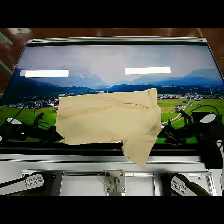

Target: Fold the shirts.

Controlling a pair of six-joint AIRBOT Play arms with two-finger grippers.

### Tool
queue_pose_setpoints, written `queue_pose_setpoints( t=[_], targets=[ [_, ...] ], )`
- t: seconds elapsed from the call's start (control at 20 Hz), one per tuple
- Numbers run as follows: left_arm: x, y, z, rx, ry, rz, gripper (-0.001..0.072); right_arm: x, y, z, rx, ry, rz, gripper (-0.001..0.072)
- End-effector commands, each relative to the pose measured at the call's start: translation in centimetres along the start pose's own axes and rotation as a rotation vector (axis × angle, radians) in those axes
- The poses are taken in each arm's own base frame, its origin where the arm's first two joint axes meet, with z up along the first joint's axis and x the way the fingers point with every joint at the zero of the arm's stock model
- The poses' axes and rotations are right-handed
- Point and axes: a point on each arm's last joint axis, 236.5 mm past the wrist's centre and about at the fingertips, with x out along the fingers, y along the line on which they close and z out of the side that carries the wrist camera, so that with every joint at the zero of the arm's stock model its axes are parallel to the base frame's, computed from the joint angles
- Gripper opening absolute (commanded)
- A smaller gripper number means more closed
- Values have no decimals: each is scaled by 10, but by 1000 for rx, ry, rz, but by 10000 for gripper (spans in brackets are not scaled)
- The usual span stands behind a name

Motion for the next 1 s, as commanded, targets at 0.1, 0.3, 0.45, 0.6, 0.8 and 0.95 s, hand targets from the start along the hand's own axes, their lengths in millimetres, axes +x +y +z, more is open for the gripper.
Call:
queue_pose_setpoints(
  t=[0.1, 0.3, 0.45, 0.6, 0.8, 0.95],
  targets=[
    [-1, -8, 3, 19, -10, -32, 38, 28, 1, 11, 111, -109, 76, 517],
    [-1, -9, 2, 24, -7, -34, 38, 47, 0, 9, 88, -67, 55, 514],
    [-2, -10, 0, 26, -2, -37, 38, 59, 12, 5, -2, -51, 19, 143],
    [-7, -12, 7, 43, -37, -25, 37, 38, 34, 10, -76, -71, 46, 67],
    [-48, -45, 42, 228, -245, -17, 37, -23, 90, 51, -223, -300, 131, 65],
    [-93, -78, 84, 293, -443, -24, 37, -56, 128, 90, -230, -475, 205, 65]
  ],
)
